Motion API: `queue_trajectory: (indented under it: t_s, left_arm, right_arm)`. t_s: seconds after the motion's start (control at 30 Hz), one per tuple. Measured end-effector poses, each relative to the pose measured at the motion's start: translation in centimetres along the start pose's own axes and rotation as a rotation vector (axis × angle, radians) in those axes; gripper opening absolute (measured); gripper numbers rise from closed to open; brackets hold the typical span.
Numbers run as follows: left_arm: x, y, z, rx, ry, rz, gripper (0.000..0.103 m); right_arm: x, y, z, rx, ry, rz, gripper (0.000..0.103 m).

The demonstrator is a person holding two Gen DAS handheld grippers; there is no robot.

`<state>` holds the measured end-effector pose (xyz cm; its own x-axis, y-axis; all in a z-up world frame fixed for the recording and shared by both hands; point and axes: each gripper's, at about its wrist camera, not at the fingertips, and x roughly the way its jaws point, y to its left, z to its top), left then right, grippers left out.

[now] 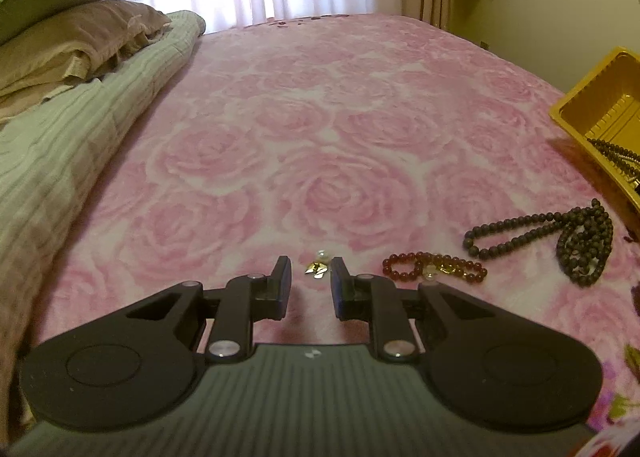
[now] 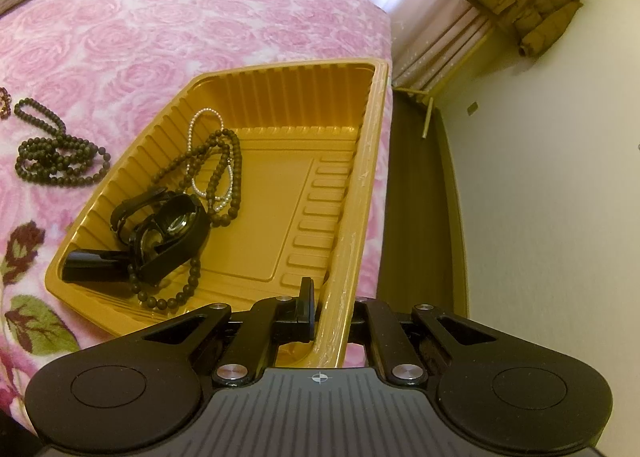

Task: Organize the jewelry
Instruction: 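Move the open left tool to the small gold pendant, then grasp the small gold pendant with the left tool and lift it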

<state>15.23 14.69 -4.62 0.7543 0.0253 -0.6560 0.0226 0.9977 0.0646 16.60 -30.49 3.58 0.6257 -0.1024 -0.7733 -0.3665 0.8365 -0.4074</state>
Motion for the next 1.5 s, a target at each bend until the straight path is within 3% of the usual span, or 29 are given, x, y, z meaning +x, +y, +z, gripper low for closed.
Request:
queue_trajectory:
  t_s: [0.4,0.47,0.73,1.2,1.37,1.5]
  left_arm:
    - [2.1,0.0,-0.6,-0.008,-0.024,-0.013,0.018]
    - [2.0,-0.1,-0.6,-0.002,-0.018,-0.020,0.011]
    - [-0.1,-1.1,-0.2,0.037,-0.033,-0.001,0.011]
    - [-3.5,-2.6,0.5,0.010,-0.057,-0.032,0.011]
    - [-4.2,-3.9,0.3,0.013,-0.056,-0.067,0.011]
    - [-5.2,-6.4,0.6,0.023,-0.072,-0.144,0.011]
  right_arm:
    - [0.3,0.2,0.1,-0.006,0.014,-0.002,0.006]
    - [0.3,0.1,0.1,-0.007,0.016,-0.002,0.006]
    - [0.5,0.0,0.1,-0.007,0.018,-0.005,0.006]
    - [0.4,0.3,0.1,-0.001,0.015,-0.003,0.006]
    - [0.3,0.4,0.2,0.003,0.014,-0.002,0.006]
    - [0.2,0.4,0.2,0.002,0.012,-0.002,0.006]
